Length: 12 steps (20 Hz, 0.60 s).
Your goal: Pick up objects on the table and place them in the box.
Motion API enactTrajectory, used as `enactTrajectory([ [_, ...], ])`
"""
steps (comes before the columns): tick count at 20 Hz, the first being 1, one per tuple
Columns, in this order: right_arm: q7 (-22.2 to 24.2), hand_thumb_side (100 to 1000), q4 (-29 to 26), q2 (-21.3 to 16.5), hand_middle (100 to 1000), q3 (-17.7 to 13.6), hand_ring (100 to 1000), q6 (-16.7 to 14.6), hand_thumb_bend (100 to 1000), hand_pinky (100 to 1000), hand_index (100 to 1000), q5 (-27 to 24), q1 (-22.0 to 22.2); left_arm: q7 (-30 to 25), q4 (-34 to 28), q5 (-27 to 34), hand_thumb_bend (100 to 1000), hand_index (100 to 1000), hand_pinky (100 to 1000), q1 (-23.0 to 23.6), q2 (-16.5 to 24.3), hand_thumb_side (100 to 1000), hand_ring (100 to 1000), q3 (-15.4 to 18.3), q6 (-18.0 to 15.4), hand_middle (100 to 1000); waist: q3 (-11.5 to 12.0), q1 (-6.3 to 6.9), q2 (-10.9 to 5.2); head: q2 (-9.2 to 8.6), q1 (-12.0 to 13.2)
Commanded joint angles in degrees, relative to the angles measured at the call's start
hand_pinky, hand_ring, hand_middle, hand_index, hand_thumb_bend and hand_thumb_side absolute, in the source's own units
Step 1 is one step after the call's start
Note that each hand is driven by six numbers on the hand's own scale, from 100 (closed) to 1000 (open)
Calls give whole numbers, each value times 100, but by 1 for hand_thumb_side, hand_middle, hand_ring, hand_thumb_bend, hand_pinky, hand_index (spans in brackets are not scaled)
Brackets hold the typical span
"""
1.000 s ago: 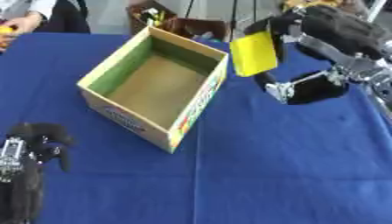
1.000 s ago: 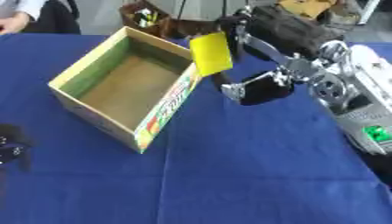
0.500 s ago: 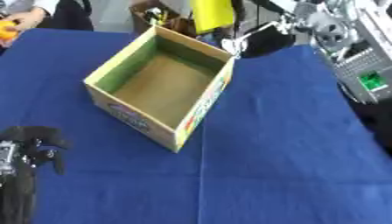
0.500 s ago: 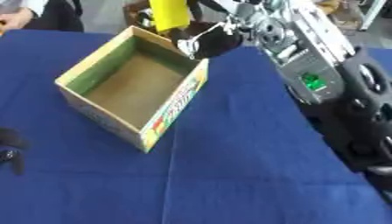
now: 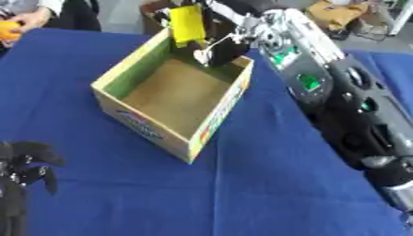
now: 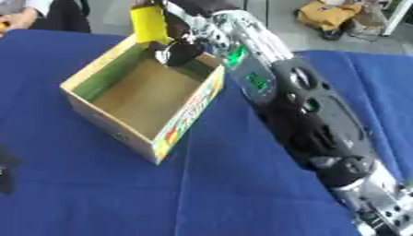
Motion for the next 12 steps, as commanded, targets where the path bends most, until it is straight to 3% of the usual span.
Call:
enactTrajectory([
  [1, -72, 223, 437, 134, 345, -147, 672, -105, 100, 754, 453, 285, -215, -24, -100, -13, 100, 592, 226, -71, 60, 965, 502, -31, -12, 447, 32, 19, -85, -103, -56],
  [12, -55, 232, 1592, 575, 353, -465, 678, -344, 100, 754, 460, 820, -449, -63, -110, -35, 100, 592, 226, -125, 56, 966, 503, -53, -19, 447, 175, -28, 36, -183, -164],
])
